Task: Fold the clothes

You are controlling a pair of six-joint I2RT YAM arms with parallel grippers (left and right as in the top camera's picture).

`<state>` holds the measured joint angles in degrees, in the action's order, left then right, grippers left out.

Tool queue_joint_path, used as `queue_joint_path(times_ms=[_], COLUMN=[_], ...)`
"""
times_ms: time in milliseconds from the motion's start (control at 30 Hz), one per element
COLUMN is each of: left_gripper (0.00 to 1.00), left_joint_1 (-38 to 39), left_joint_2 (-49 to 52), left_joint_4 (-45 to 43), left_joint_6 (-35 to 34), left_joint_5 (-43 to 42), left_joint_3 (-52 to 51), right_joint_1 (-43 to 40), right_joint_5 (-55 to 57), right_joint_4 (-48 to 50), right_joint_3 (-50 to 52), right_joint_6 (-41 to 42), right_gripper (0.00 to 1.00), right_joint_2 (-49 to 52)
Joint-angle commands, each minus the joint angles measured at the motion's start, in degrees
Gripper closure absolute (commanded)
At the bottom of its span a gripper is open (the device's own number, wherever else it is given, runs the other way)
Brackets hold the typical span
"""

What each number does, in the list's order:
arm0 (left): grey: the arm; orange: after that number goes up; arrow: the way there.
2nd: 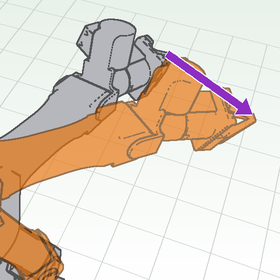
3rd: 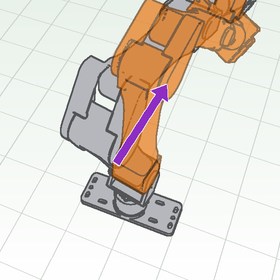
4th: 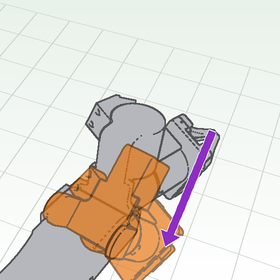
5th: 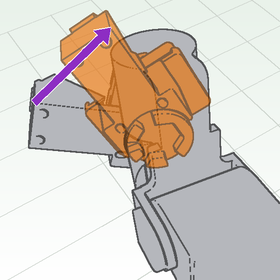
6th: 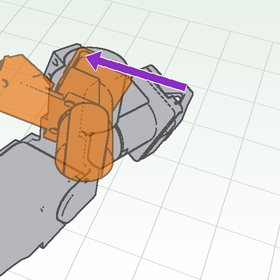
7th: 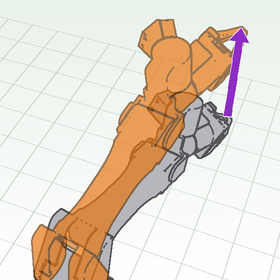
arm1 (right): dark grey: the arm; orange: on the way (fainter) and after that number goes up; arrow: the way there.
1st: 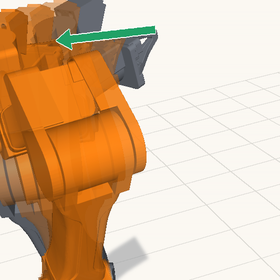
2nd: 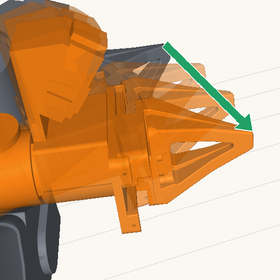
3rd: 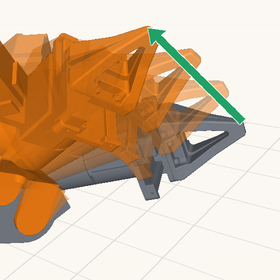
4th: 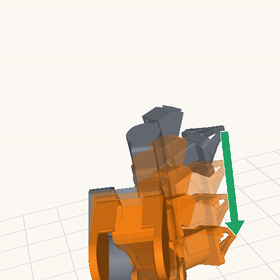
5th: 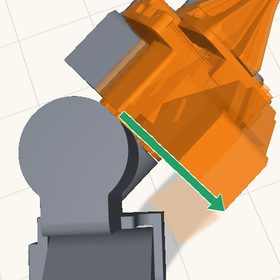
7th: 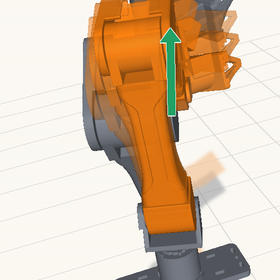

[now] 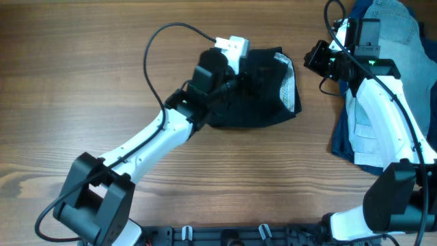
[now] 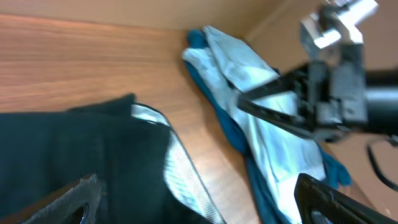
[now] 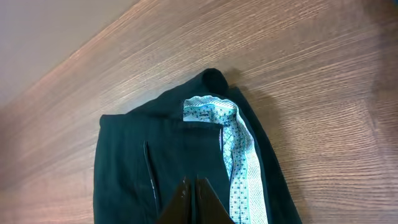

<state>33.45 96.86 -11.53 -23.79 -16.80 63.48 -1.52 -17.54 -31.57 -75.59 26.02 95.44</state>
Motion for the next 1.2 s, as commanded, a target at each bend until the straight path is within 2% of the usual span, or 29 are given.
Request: queue_joint_path(times_ms=[0, 33, 133, 167, 233, 333, 400, 467, 633, 733, 833, 1033, 1167], left_gripper=[0.00, 0.00, 0.00, 0.00, 0.00, 0.00, 0.00, 0.00, 0.00, 0.00, 0.00, 0.00, 0.00], left_joint_1=[-4.9, -6.4, -9.5, -9.9, -10.3, -10.5, -11.5, -12.4, -13.6, -13.6, -13.6, -13.3, -10.8], left_joint_2=[-2.5, -3.1, -3.2, -3.1, -3.1, -3.0, -2.5, -1.8, -1.3, -1.3, -1.3, -1.3, -1.3], left_joint_4=[2.2, 3.7, 10.3, 12.5, 17.6, 24.3, 26.5, 26.7, 26.6, 26.7, 26.6, 26.2, 24.2], left_joint_6=[-0.7, -0.7, -0.7, -0.4, 3.0, 10.2, 11.4, 11.4, 11.4, 11.4, 11.4, 11.6, 11.7], left_joint_5=[-0.1, -0.5, -2.9, -3.0, -2.9, -2.6, -2.6, -2.6, -2.6, -2.6, -2.6, -2.6, -2.6], left_joint_3=[0.3, 0.3, 0.3, 0.3, 0.3, 0.3, 0.3, 0.3, 0.3, 0.3, 0.3, 0.3, 0.3], right_joint_1=[0.0, 0.0, 0.0, 0.0, 0.1, 0.2, 0.8, 1.5, 4.5, 4.5, 3.3, -0.2, -0.3], right_joint_5=[-0.5, -0.5, -1.4, -2.7, -5.7, -7.0, -7.0, -6.4, 4.7, 10.4, 18.9, 11.2, 9.1], right_joint_4=[-2.4, -3.5, -5.7, -6.4, -8.2, -12.7, -14.8, -15.4, -13.4, -10.3, -8.0, -7.7, -9.2], right_joint_3=[-0.7, -0.7, -0.7, -0.7, -0.7, -0.7, -0.7, -0.7, -0.7, -0.7, -0.7, -4.6, -7.4], right_joint_6=[-3.7, -5.0, -8.5, -10.2, -14.8, -21.8, -26.4, -29.0, -28.9, -21.6, -13.8, -12.5, -12.5], right_gripper=[0.96, 0.95, 0.73, 0.62, 0.48, 0.33, 0.26, 0.24, 0.22, 0.28, 0.28, 0.26, 0.18], right_joint_2=[-0.3, 0.6, 3.5, 4.1, 5.5, 7.8, 9.0, 9.5, 14.6, 20.2, 22.1, 17.6, 11.4])
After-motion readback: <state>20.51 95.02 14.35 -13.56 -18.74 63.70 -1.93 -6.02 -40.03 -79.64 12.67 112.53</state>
